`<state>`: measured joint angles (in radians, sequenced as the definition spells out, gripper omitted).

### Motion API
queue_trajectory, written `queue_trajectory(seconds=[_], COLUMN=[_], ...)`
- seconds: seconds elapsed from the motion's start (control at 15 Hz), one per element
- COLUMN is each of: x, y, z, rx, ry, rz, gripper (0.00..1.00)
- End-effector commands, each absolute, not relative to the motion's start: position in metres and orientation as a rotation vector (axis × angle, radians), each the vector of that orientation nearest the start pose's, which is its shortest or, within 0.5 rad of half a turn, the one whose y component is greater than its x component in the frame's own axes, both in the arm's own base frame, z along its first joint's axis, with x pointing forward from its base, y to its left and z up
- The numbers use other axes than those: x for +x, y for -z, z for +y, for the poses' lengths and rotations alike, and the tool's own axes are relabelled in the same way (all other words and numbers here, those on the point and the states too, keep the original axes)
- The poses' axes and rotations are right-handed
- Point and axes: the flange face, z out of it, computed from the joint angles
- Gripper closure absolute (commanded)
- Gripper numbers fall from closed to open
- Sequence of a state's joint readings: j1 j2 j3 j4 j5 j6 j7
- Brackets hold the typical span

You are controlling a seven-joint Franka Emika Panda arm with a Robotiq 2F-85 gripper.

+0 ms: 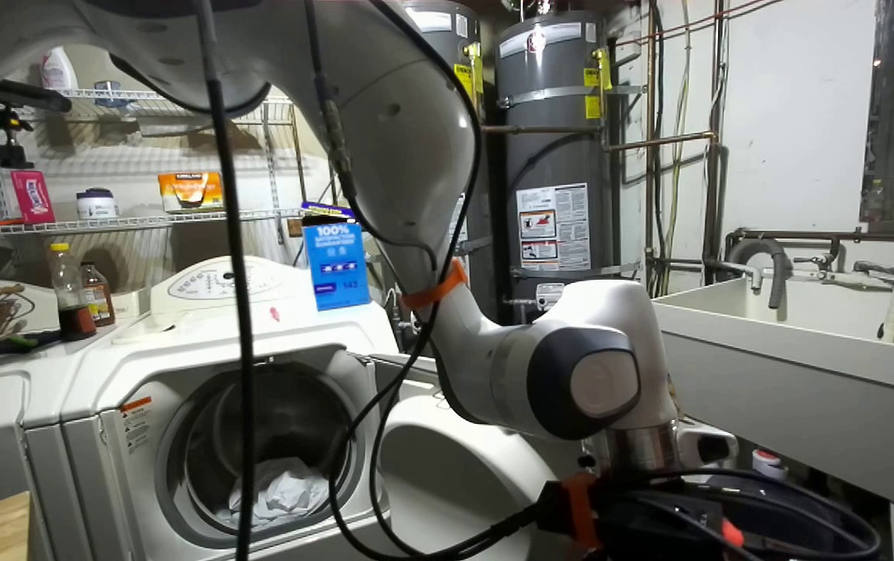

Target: Pick up the blue spoon from the table and put it on top of the washing machine on the right.

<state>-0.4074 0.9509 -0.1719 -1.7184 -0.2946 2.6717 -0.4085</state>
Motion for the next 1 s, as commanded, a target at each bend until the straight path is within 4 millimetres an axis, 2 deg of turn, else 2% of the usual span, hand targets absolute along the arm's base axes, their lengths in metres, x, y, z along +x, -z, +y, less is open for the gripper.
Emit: queue_trajectory(seconds=[0.0, 0.13, 0.4, 0.8, 0.93], x=[0.53, 0.527, 0.525, 0.513, 0.508], y=[-0.086, -0.106, -0.146, -0.252, -0.286], z=[-0.349, -0.349, -0.336, -0.289, -0.262], rx=[-3.409, -3.418, -3.379, -3.346, -3.315], ry=[-0.121, -0.019, 0.182, 0.561, 0.658], rz=[-0.311, -0.348, -0.512, -0.828, -0.973], gripper=[0.99, 0.99, 0.99, 0.99, 0.99])
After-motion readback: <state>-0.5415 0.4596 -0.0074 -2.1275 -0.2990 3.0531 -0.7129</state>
